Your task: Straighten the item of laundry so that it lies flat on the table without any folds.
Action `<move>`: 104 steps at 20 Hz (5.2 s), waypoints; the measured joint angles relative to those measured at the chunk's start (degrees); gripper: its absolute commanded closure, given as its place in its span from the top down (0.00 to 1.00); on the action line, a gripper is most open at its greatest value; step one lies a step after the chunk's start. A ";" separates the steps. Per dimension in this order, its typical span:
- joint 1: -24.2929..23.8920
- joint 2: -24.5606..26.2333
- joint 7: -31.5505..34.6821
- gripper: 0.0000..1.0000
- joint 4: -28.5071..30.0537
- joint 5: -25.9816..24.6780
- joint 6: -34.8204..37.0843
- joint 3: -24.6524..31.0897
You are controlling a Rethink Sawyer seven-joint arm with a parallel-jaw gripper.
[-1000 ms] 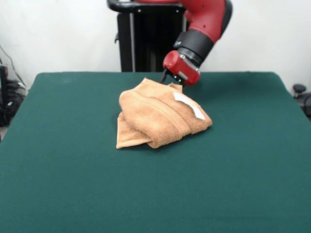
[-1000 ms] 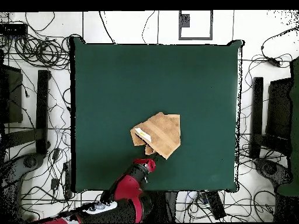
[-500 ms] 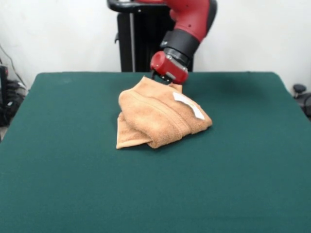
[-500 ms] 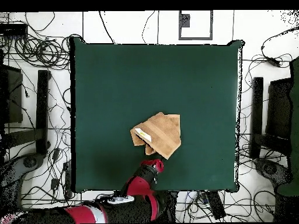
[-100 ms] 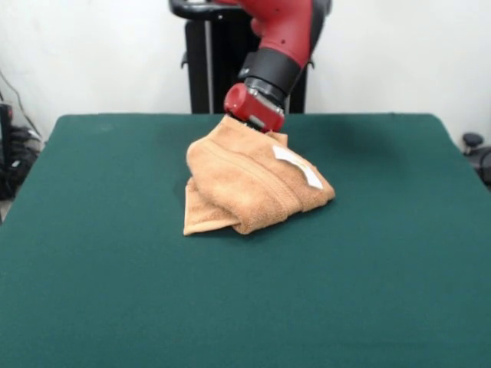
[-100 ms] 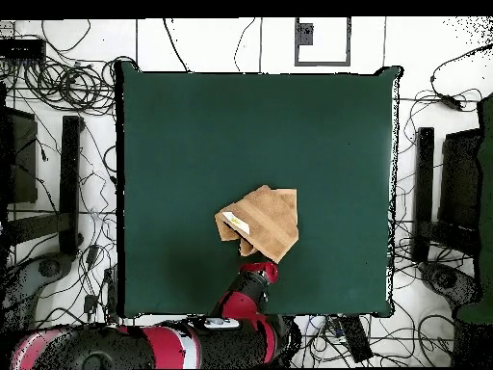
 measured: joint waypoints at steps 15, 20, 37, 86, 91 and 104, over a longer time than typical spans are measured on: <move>-6.08 -5.16 0.85 1.00 0.03 0.63 -0.74 5.61; -8.73 -6.20 1.86 1.00 0.08 0.62 -2.14 7.50; -13.95 -8.31 5.74 1.00 -0.02 0.35 -4.11 11.55; -16.97 -27.42 5.74 1.00 -1.79 -1.43 29.35 18.85; -15.91 -27.35 5.74 1.00 -2.50 -0.67 29.36 17.92; -22.29 -26.71 5.74 1.00 -6.66 -7.69 27.37 17.31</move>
